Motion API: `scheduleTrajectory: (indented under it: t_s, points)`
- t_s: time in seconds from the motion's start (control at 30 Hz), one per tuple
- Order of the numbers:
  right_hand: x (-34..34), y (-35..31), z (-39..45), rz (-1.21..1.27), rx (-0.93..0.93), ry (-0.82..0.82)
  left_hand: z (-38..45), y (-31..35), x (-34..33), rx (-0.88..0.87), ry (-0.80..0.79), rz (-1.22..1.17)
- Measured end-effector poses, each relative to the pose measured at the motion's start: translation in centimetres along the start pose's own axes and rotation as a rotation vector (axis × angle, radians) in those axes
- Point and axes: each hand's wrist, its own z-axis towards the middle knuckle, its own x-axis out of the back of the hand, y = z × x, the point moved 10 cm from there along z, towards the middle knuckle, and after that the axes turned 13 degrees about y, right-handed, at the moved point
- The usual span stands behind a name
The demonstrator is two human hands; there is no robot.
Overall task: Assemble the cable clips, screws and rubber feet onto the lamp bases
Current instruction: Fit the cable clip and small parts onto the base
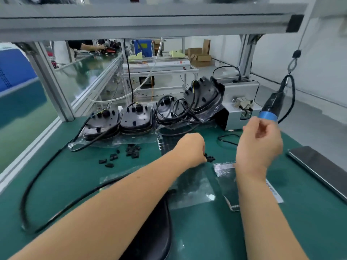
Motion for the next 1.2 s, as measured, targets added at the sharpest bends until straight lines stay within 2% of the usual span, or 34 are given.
scheduleTrajectory:
  t_s: [0.13,0.23,0.33,0.4,0.47,0.53,0.67,0.73,0.83,0.93,1.07,1.2]
  points:
    - [2.2,1.0,2.3,-0.162,0.0,0.148,1.0,0.4,-0.4,-0.014,0.067,0.123]
    - [2.2,2.9,2.8,-0.228,-0.092,0.122,1.2,0.6,-0.6,-0.026,0.071,0.157]
    - [0.1,6.0,1.8,-0.255,-0.321,-0.102,0.9,0.7,-0.5,-0.015,0.083,0.179]
    - [-1.5,7.5,0.2,-0.175,-0.508,-0.269,0.6,0.9,-0.3,-0.008,0.081,0.185]
    - [-2.4,8.1,-1.1,-0.068,-0.655,-0.34,0.3,1.0,0.3,0.007,0.075,0.144]
    - [-3.0,8.0,-1.8,0.015,-0.724,-0.368,-0.4,0.6,1.2,0.099,0.032,-0.099]
    - [-4.7,6.7,-3.4,0.336,-0.886,-0.386,-4.1,-0.7,2.0,0.474,-0.086,-1.018]
    - [-5.7,5.2,-4.1,0.558,-0.968,-0.412,-5.6,-1.4,2.2,0.578,-0.101,-1.278]
    - [-6.6,2.9,-5.0,0.813,-1.036,-0.486,-7.6,-3.4,2.5,0.712,-0.046,-1.452]
    - [-7.0,1.3,-6.1,0.926,-1.018,-0.54,-9.0,-5.1,2.7,0.818,0.023,-1.571]
    - [-7.3,-0.2,-7.5,0.979,-0.971,-0.582,-9.9,-5.0,2.8,0.846,0.02,-1.697]
    - [-7.3,-0.3,-7.8,1.003,-0.966,-0.564,-10.3,-5.0,2.9,0.824,0.034,-1.662]
